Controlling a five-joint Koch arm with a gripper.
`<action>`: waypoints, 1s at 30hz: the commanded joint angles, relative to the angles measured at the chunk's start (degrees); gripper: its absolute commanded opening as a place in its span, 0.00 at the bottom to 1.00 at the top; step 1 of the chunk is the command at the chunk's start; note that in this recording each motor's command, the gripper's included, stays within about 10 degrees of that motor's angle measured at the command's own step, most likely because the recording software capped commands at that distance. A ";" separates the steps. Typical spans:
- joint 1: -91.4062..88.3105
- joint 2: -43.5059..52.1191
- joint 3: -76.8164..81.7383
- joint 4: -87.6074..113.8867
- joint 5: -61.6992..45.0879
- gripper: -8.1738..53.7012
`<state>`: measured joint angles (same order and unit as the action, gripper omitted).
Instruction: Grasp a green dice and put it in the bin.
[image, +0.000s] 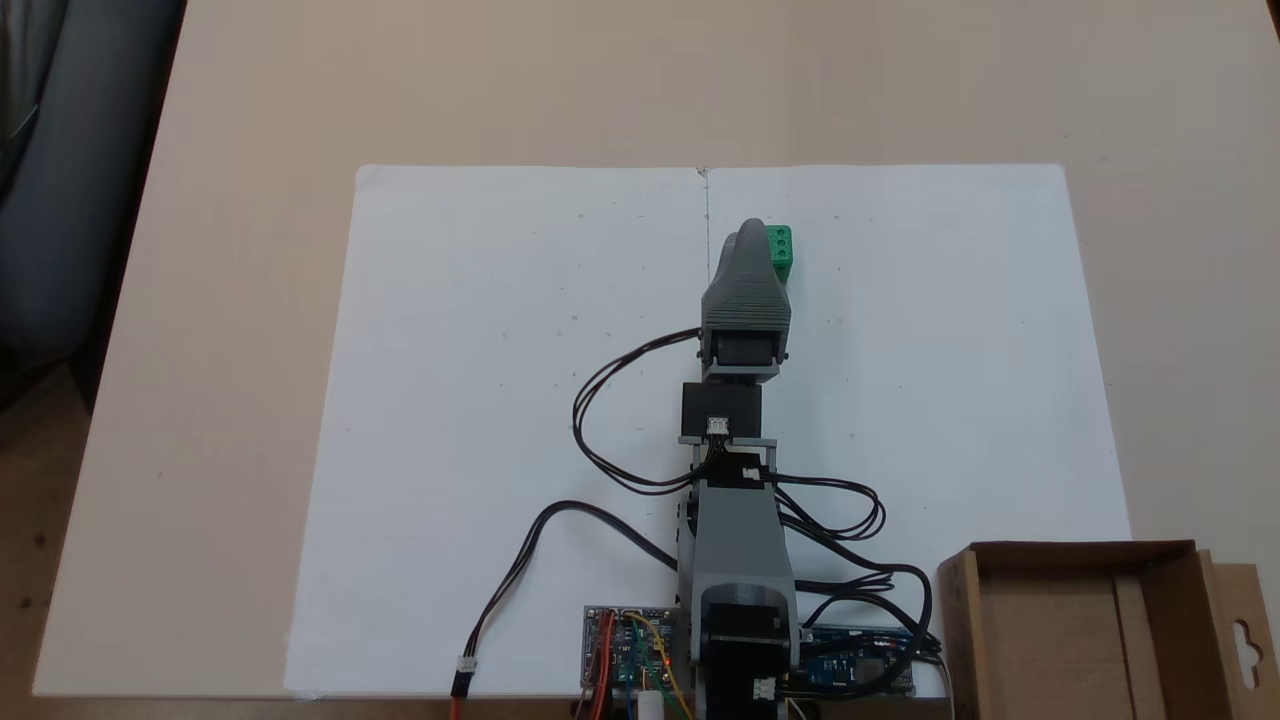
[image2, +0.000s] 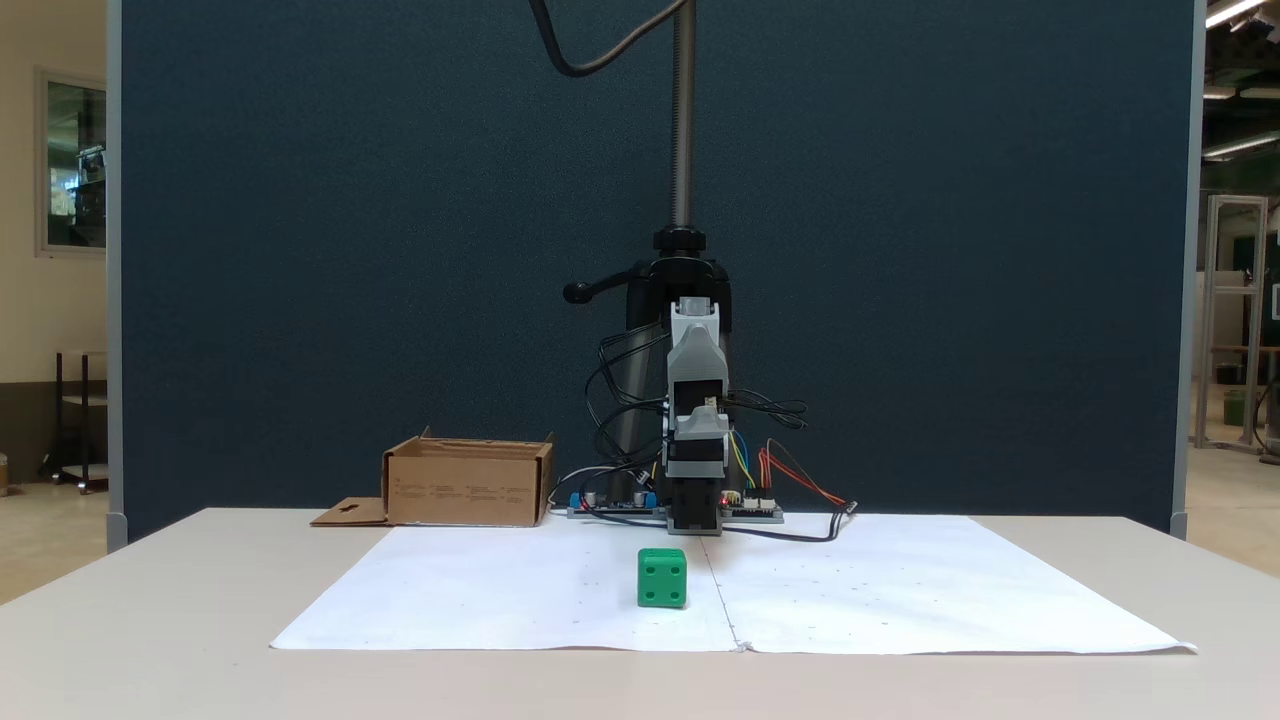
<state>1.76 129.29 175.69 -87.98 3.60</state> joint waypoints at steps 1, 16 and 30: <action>1.76 6.50 3.69 -10.00 -3.60 0.87; 1.76 6.50 3.69 -11.25 -3.60 0.87; 3.25 6.50 3.69 -11.25 -3.96 0.87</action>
<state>4.75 129.29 175.69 -94.04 3.69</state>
